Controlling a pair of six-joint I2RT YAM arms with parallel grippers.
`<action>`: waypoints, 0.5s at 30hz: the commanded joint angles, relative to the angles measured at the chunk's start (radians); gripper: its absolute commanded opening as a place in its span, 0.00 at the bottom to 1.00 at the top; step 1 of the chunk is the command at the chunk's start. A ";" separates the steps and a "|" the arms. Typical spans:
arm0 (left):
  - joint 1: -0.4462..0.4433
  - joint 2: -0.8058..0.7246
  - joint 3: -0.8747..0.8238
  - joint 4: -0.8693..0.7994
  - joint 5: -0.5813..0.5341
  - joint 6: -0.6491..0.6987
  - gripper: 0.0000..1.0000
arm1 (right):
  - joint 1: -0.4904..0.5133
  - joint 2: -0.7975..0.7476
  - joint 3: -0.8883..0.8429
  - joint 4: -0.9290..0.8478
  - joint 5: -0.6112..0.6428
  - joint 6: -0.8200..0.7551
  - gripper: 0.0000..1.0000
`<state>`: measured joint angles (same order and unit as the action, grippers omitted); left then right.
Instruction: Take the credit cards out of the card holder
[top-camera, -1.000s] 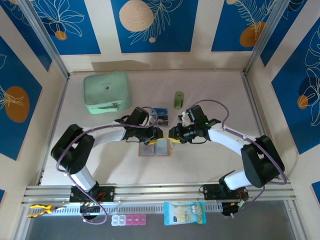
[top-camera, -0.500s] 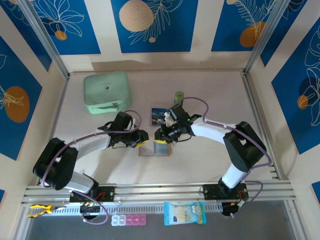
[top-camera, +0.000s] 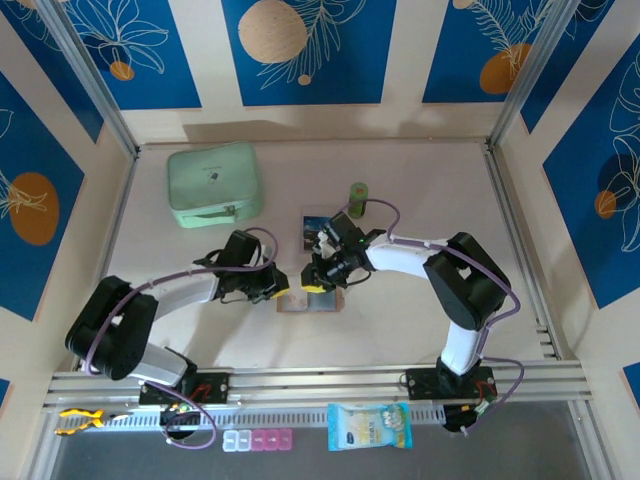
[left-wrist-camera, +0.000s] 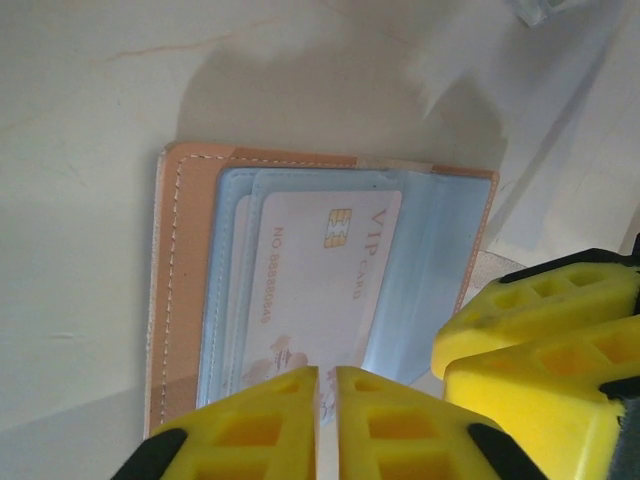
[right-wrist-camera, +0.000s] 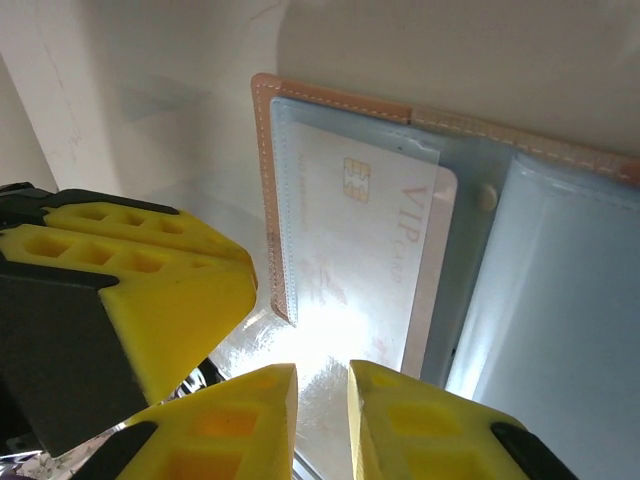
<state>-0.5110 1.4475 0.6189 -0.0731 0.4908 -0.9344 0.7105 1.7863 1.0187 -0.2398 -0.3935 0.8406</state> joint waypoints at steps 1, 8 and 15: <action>0.015 0.025 -0.013 0.020 0.019 0.018 0.11 | 0.007 0.019 -0.013 0.023 0.000 0.014 0.22; 0.020 0.059 -0.008 0.003 0.012 0.043 0.06 | 0.006 0.051 -0.037 0.040 0.013 0.020 0.22; 0.022 0.077 -0.016 -0.007 0.001 0.060 0.05 | 0.004 0.058 -0.040 0.033 0.024 0.016 0.22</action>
<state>-0.5011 1.5089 0.6155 -0.0669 0.4896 -0.9070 0.7105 1.8378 0.9859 -0.1978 -0.3759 0.8474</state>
